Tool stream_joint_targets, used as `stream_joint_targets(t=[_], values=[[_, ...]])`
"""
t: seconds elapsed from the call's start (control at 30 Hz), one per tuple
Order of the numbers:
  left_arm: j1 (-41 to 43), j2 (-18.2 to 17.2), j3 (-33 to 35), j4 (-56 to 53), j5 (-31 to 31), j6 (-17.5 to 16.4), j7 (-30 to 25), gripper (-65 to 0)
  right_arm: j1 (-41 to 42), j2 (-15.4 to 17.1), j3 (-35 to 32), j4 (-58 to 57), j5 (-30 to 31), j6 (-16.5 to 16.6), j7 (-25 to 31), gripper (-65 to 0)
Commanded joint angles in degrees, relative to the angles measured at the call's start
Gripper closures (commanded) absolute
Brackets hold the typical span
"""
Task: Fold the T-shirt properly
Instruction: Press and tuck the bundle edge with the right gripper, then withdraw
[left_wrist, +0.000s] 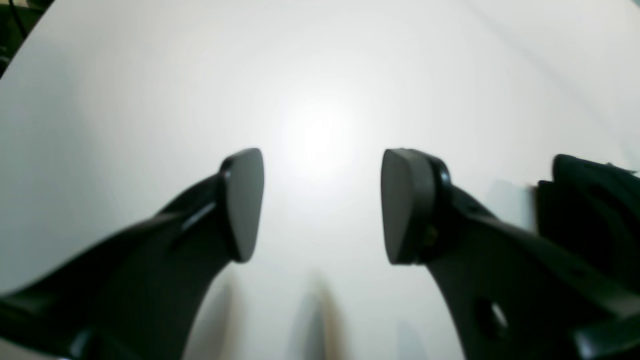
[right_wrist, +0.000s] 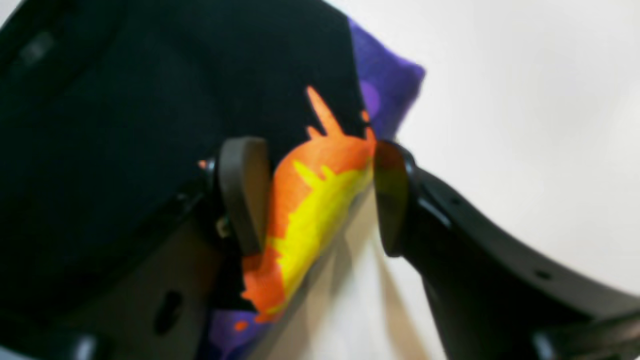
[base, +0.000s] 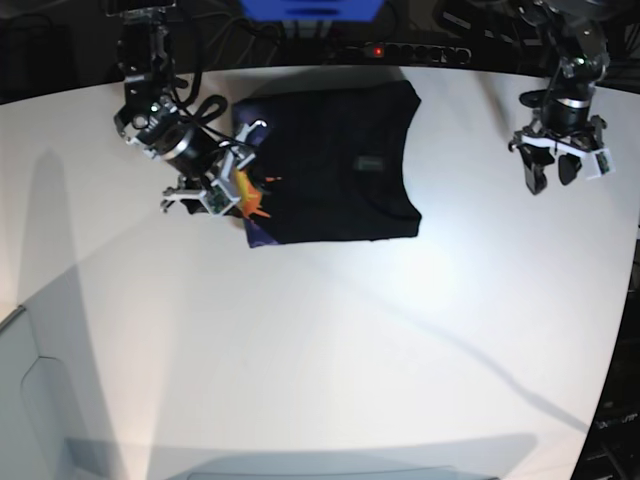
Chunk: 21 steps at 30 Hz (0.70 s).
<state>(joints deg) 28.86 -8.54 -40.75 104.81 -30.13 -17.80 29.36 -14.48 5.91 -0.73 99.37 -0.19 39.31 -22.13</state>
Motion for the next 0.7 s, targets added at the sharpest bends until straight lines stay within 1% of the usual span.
stream_joint_targets(t=[0.0, 0.17, 0.3, 0.43, 0.53, 0.57, 0.6, 0.63, 0.67], values=[[0.3, -0.7, -0.3, 1.2, -0.6, -0.1, -1.5, -36.2, 0.8, 0.2, 1.1, 0.3, 0.5, 0.7, 1.4, -28.3], [0.3, -0.7, -0.7, 1.1, -0.6, -0.1, -1.5, -36.2, 1.8, 0.2, 3.1, -1.8, 0.5, 0.7, 1.4, -27.5], [0.4, -0.7, -0.6, 1.1, -0.6, -0.1, -1.5, -36.2, 1.2, 0.1, 3.2, 0.6, 0.5, 0.7, 1.4, -27.5], [0.4, -0.6, -0.3, 1.1, -0.6, -0.1, -1.5, -36.2, 0.1, -2.5, 4.6, 6.5, 0.6, 0.7, 1.4, -27.5], [0.4, -0.6, -0.3, 1.2, -0.6, -0.1, -0.6, -36.2, 0.7, -5.2, 4.9, 7.4, 0.6, 0.7, 1.4, -26.0], [0.4, -0.6, -0.3, 1.2, -0.6, -0.1, 0.4, -36.2, 1.7, -5.6, 4.6, 7.3, 0.6, 0.7, 1.4, -23.9], [0.3, -0.6, -0.3, 1.3, -0.6, -0.1, 1.4, -36.2, 2.4, -5.9, 4.6, 7.0, 0.6, 0.7, 1.2, -20.0], [0.2, -0.6, -0.4, 1.3, -0.6, -0.1, 2.0, -36.2, 2.9, -6.2, 4.6, 6.0, 0.6, 0.7, 1.3, -15.2], [0.1, -0.6, -0.4, 1.3, -0.6, -0.1, 2.5, -36.2, 3.7, -6.9, 4.4, 4.6, 0.6, 0.7, 1.3, -9.1]])
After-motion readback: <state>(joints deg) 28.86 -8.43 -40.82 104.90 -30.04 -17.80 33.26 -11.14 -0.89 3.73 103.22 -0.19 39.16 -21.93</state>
